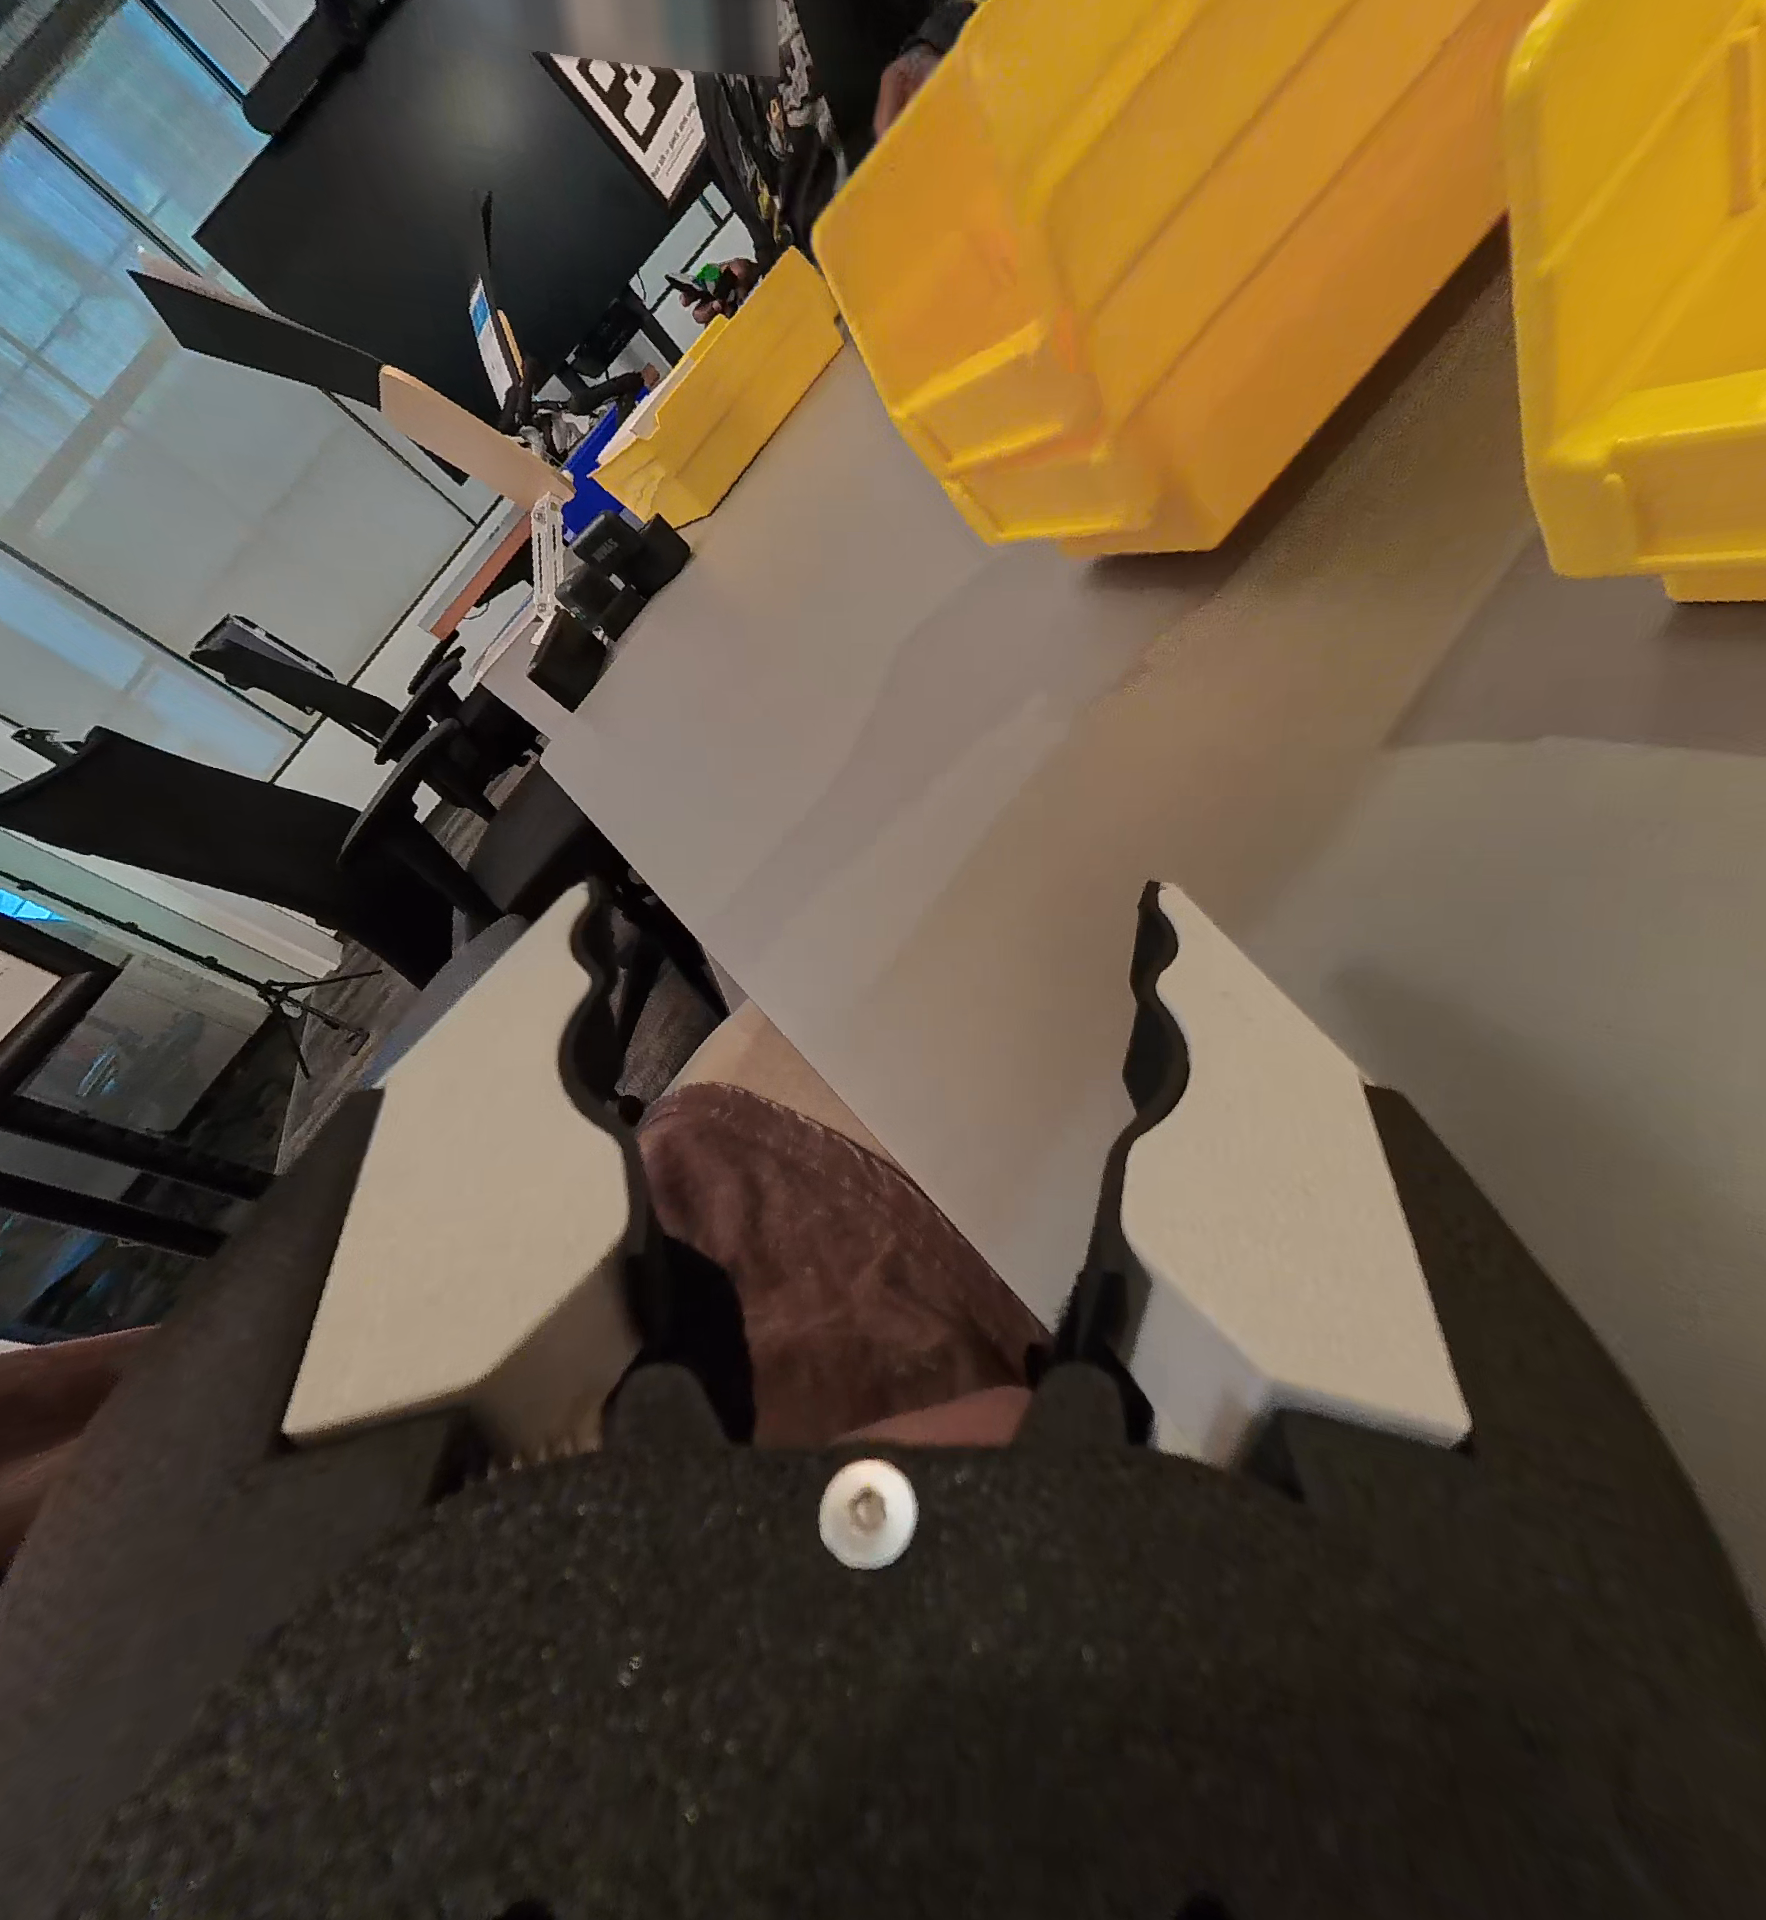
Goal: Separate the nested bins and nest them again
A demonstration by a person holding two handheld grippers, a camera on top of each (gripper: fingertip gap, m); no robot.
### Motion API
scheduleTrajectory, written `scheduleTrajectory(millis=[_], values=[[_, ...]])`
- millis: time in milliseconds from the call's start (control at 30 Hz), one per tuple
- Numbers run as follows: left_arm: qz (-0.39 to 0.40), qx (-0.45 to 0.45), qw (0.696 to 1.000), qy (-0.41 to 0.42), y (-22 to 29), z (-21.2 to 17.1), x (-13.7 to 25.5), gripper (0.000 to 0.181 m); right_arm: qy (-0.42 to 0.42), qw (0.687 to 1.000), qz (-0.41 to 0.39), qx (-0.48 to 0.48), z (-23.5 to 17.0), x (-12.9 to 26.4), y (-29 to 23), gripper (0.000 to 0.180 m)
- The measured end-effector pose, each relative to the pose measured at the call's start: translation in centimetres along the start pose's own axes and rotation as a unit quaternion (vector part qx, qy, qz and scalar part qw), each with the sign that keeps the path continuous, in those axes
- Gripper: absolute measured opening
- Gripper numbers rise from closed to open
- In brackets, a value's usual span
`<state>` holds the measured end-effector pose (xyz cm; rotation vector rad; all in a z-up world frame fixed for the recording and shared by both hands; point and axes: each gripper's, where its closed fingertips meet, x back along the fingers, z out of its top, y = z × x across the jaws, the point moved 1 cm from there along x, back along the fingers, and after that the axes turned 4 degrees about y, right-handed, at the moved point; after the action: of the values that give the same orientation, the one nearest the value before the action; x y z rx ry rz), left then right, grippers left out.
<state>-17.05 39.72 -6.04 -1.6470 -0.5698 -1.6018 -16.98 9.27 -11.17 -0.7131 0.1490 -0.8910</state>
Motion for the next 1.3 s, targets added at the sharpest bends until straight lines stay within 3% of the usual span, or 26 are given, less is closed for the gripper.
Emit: scheduleTrajectory(millis=[100,333,533,733,833,933,1100,1300], values=[[0.028,-0.007,1.000,0.001,-0.7,0.2,0.6,0.091,-0.004,1.000,0.000,0.001,-0.1,0.0,0.0,0.099],[0.005,0.007,1.000,0.011,-1.1,0.4,1.9,0.092,-0.008,1.000,0.002,0.001,-0.3,-0.1,-0.1,0.099],[-0.004,0.002,1.000,0.020,-2.2,0.2,5.6,0.093,-0.016,1.000,0.004,-0.001,-0.6,-0.3,-0.2,0.099],[0.014,0.016,0.999,0.046,-6.7,-0.6,10.7,0.093,-0.021,1.000,0.004,0.003,-0.9,-0.5,-0.4,0.099],[0.026,0.034,0.998,0.048,-10.2,-1.8,11.4,0.094,0.000,1.000,0.001,0.012,-0.2,-0.2,-0.6,0.097],[0.046,0.057,0.997,0.037,-14.4,-3.7,10.1,0.095,0.022,0.999,-0.012,0.019,0.6,0.3,-0.4,0.093],[0.058,0.080,0.995,-0.009,-20.0,-7.1,4.4,0.095,0.045,0.997,-0.047,0.031,1.5,1.1,0.9,0.088],[0.066,0.055,0.995,-0.046,-22.0,-8.8,-2.8,0.095,0.059,0.996,-0.057,0.022,2.3,1.5,1.9,0.087]])
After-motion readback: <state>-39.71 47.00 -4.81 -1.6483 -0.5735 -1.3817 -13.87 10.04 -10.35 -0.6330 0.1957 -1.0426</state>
